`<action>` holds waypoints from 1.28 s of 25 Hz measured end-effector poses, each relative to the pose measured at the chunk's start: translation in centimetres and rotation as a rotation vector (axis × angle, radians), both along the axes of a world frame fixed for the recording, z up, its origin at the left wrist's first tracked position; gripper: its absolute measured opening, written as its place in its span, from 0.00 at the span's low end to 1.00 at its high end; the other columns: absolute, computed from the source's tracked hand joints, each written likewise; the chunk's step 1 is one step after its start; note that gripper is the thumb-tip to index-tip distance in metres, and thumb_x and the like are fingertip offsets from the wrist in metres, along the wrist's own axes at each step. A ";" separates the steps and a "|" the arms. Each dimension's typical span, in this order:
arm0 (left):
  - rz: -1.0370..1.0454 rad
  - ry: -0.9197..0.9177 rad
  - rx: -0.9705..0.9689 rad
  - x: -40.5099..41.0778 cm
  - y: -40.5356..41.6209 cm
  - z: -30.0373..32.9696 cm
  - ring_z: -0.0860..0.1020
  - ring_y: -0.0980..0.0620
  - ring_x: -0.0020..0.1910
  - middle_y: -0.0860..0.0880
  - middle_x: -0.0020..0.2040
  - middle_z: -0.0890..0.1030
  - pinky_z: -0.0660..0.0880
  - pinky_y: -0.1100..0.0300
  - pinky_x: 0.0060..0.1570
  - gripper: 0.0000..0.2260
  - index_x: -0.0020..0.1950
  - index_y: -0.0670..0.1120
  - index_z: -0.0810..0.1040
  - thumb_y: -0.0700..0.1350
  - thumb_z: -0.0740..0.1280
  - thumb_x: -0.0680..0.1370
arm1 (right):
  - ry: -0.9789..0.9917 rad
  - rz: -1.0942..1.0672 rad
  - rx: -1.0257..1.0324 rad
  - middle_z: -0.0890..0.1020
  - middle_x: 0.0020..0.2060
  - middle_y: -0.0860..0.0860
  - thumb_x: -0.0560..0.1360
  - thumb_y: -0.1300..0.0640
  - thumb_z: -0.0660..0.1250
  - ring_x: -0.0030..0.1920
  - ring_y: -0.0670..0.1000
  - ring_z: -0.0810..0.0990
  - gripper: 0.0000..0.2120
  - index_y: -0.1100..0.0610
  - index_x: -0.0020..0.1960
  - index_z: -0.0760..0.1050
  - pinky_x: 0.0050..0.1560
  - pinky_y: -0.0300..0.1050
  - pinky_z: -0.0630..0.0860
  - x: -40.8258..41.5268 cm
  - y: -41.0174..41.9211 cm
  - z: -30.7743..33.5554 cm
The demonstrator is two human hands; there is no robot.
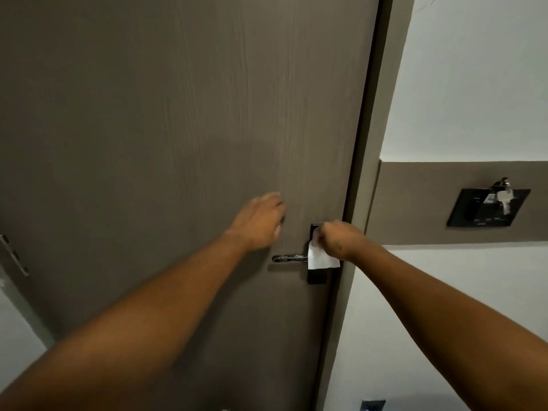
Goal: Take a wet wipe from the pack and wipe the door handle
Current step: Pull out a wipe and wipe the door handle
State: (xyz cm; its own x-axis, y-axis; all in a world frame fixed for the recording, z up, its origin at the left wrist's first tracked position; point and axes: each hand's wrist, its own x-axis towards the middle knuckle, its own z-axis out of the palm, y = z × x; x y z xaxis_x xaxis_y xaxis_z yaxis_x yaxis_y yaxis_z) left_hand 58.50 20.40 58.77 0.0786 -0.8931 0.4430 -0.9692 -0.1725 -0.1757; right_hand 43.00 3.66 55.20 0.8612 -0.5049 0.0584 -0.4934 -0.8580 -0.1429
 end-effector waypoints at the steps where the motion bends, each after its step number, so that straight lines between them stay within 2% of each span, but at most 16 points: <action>1: -0.049 -0.176 0.019 1.0 -0.2 1.1 0.72 0.43 0.68 0.43 0.64 0.78 0.69 0.50 0.66 0.17 0.61 0.43 0.79 0.45 0.65 0.74 | 0.033 0.015 -0.034 0.79 0.44 0.49 0.78 0.59 0.65 0.38 0.47 0.74 0.07 0.50 0.49 0.80 0.37 0.41 0.69 0.3 -0.2 -0.2; 4: -0.160 -0.455 0.033 3.2 -1.1 1.8 0.68 0.41 0.73 0.42 0.71 0.74 0.60 0.47 0.76 0.26 0.70 0.43 0.76 0.49 0.67 0.73 | 0.005 0.076 -0.157 0.80 0.49 0.52 0.78 0.55 0.65 0.42 0.49 0.73 0.07 0.54 0.54 0.79 0.43 0.43 0.70 0.2 -0.7 -1.3; 6: -0.164 -0.570 0.059 4.8 -1.6 1.3 0.61 0.40 0.79 0.41 0.78 0.66 0.51 0.46 0.78 0.31 0.77 0.43 0.67 0.52 0.65 0.76 | -0.085 0.104 -0.215 0.77 0.52 0.52 0.77 0.53 0.67 0.44 0.48 0.70 0.10 0.55 0.57 0.76 0.47 0.43 0.69 -0.9 -0.7 -2.4; 8: -0.173 -0.641 0.076 6.4 -1.9 0.6 0.52 0.40 0.81 0.41 0.82 0.57 0.44 0.45 0.79 0.35 0.81 0.45 0.58 0.56 0.62 0.77 | -0.092 0.182 -0.254 0.75 0.52 0.52 0.78 0.50 0.64 0.46 0.48 0.69 0.12 0.54 0.59 0.75 0.45 0.42 0.68 -2.3 -0.4 -2.9; 10: -0.204 -0.679 0.067 7.7 -2.3 0.3 0.48 0.40 0.82 0.41 0.82 0.53 0.41 0.45 0.79 0.37 0.82 0.45 0.54 0.58 0.60 0.77 | -0.006 0.282 -0.308 0.73 0.50 0.52 0.80 0.47 0.60 0.45 0.48 0.70 0.15 0.54 0.60 0.76 0.41 0.42 0.71 -2.8 -0.3 -3.1; 12: -0.235 -0.708 0.040 8.7 -2.8 -0.1 0.48 0.40 0.82 0.41 0.82 0.51 0.42 0.45 0.80 0.37 0.83 0.45 0.53 0.58 0.58 0.78 | 0.044 0.217 -0.243 0.74 0.51 0.52 0.79 0.47 0.64 0.42 0.48 0.71 0.15 0.54 0.61 0.74 0.39 0.42 0.72 -2.3 0.0 -2.9; 14: -0.255 -0.728 0.002 9.2 -3.2 -0.6 0.49 0.39 0.82 0.40 0.82 0.51 0.42 0.45 0.80 0.36 0.83 0.44 0.53 0.58 0.57 0.77 | 0.061 0.099 -0.140 0.78 0.52 0.55 0.76 0.53 0.70 0.41 0.50 0.75 0.17 0.53 0.61 0.69 0.40 0.44 0.74 -1.2 0.4 -3.1; 17: -0.290 -0.744 -0.044 9.5 -3.5 -0.8 0.52 0.38 0.81 0.38 0.82 0.56 0.45 0.44 0.79 0.36 0.82 0.43 0.55 0.57 0.57 0.77 | 0.137 0.053 -0.154 0.79 0.54 0.56 0.74 0.58 0.72 0.47 0.56 0.79 0.20 0.55 0.63 0.69 0.45 0.47 0.76 0.5 1.0 -3.2; 19: -0.310 -0.761 -0.069 9.6 -3.5 -0.6 0.55 0.37 0.81 0.38 0.81 0.58 0.47 0.44 0.79 0.36 0.82 0.42 0.57 0.57 0.57 0.77 | 0.199 0.075 -0.175 0.77 0.54 0.53 0.71 0.58 0.75 0.51 0.56 0.79 0.22 0.57 0.62 0.73 0.46 0.46 0.74 1.4 1.2 -2.4; 21: -0.322 -0.774 -0.081 9.4 -3.7 -0.6 0.56 0.37 0.80 0.37 0.81 0.59 0.49 0.43 0.78 0.35 0.81 0.42 0.58 0.57 0.57 0.77 | 0.257 0.112 -0.135 0.74 0.51 0.49 0.68 0.51 0.78 0.50 0.53 0.77 0.24 0.55 0.60 0.75 0.48 0.46 0.75 1.6 1.0 -1.8; 23: -0.328 -0.786 -0.093 9.6 -3.8 -0.6 0.56 0.37 0.80 0.37 0.81 0.59 0.50 0.42 0.78 0.35 0.81 0.41 0.58 0.57 0.56 0.77 | 0.267 0.137 -0.092 0.77 0.52 0.49 0.71 0.48 0.75 0.46 0.50 0.75 0.20 0.54 0.59 0.76 0.47 0.44 0.75 1.8 0.8 -1.6; 25: -0.332 -0.788 -0.103 9.7 -3.8 -0.6 0.56 0.36 0.80 0.37 0.81 0.59 0.50 0.42 0.78 0.35 0.81 0.41 0.57 0.57 0.55 0.78 | 0.257 0.109 -0.083 0.80 0.54 0.53 0.76 0.54 0.70 0.43 0.48 0.73 0.13 0.57 0.59 0.77 0.45 0.42 0.71 2.1 0.4 -1.6; 29: -0.338 -0.803 -0.118 9.7 -4.0 -0.6 0.57 0.36 0.80 0.37 0.80 0.60 0.51 0.42 0.78 0.35 0.81 0.41 0.58 0.57 0.55 0.77 | 0.258 0.061 -0.039 0.81 0.52 0.54 0.74 0.59 0.73 0.46 0.51 0.78 0.12 0.57 0.56 0.80 0.47 0.43 0.72 3.8 1.2 -1.9; 30: -0.336 -0.809 -0.123 9.7 -4.0 -0.7 0.57 0.36 0.80 0.37 0.80 0.60 0.51 0.42 0.78 0.35 0.81 0.41 0.58 0.57 0.56 0.77 | 0.258 0.065 -0.014 0.82 0.50 0.54 0.73 0.59 0.73 0.46 0.51 0.79 0.11 0.57 0.55 0.80 0.45 0.42 0.73 4.4 1.8 -2.2; 32: -0.332 -0.816 -0.130 9.6 -3.9 -0.6 0.58 0.36 0.79 0.37 0.80 0.60 0.52 0.42 0.77 0.35 0.81 0.41 0.58 0.57 0.56 0.77 | 0.237 0.080 0.021 0.82 0.45 0.54 0.72 0.60 0.74 0.39 0.48 0.79 0.07 0.57 0.50 0.81 0.37 0.39 0.73 5.6 3.1 -2.4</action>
